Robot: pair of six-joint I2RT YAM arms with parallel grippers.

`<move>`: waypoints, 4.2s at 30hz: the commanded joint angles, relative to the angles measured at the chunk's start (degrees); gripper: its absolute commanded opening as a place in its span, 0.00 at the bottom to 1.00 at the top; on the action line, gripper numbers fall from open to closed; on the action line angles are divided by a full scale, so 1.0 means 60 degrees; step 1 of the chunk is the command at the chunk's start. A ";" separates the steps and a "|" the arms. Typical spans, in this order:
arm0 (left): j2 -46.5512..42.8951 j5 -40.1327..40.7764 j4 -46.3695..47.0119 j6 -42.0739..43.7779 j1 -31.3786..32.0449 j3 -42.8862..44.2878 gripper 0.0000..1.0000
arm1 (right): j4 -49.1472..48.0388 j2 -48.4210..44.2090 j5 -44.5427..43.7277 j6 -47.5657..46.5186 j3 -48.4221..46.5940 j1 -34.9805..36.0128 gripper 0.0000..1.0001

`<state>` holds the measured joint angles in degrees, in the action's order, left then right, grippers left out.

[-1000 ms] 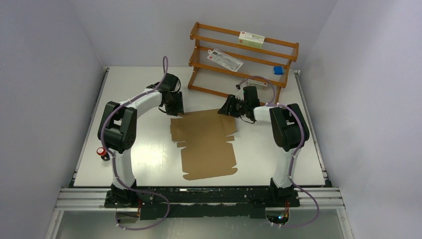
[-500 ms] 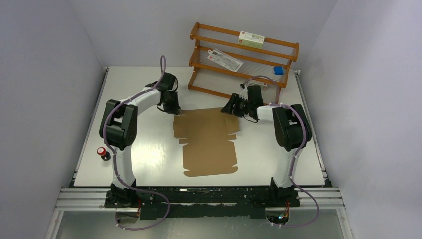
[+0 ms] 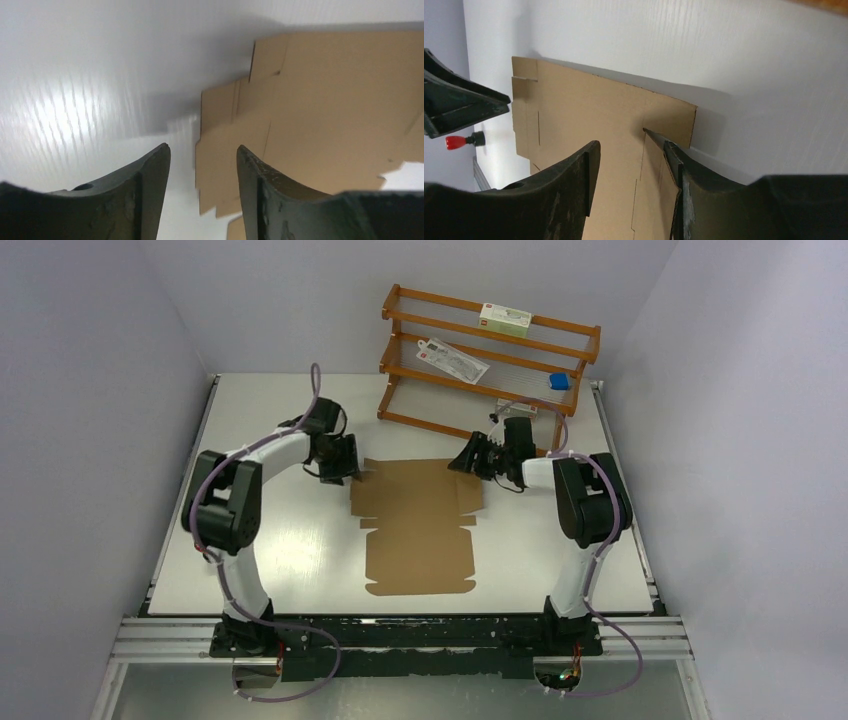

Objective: Fold the paper box

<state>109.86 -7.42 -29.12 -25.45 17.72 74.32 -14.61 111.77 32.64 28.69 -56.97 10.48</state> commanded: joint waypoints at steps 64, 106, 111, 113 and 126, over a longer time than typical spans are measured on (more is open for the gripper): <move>-0.2898 0.2412 -0.0021 -0.0633 0.1859 -0.1863 0.05 | -0.0333 -0.0178 -0.0386 0.0271 0.0927 0.0961 0.46; -0.4160 0.1109 0.0302 0.0367 0.0055 -0.2432 0.33 | 0.0485 -0.0053 -0.0290 0.0293 -0.0148 0.0399 0.57; -0.3146 -0.0381 0.0278 0.0566 -0.0760 -0.1927 0.52 | 0.0441 0.0280 -0.0139 0.0543 -0.0217 0.0450 0.57; -0.2632 -0.0971 0.0165 0.0673 -0.1030 -0.1529 0.55 | 0.0436 0.0389 -0.0127 0.0572 -0.0255 0.0491 0.57; -0.1003 -0.2145 0.0290 0.0880 -0.1297 -0.1207 0.57 | 0.0608 0.1108 0.0541 0.0294 -0.0901 0.0746 0.57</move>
<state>103.07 -15.27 -28.56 -21.21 10.37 66.32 -14.52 115.55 35.24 32.29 -61.47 13.80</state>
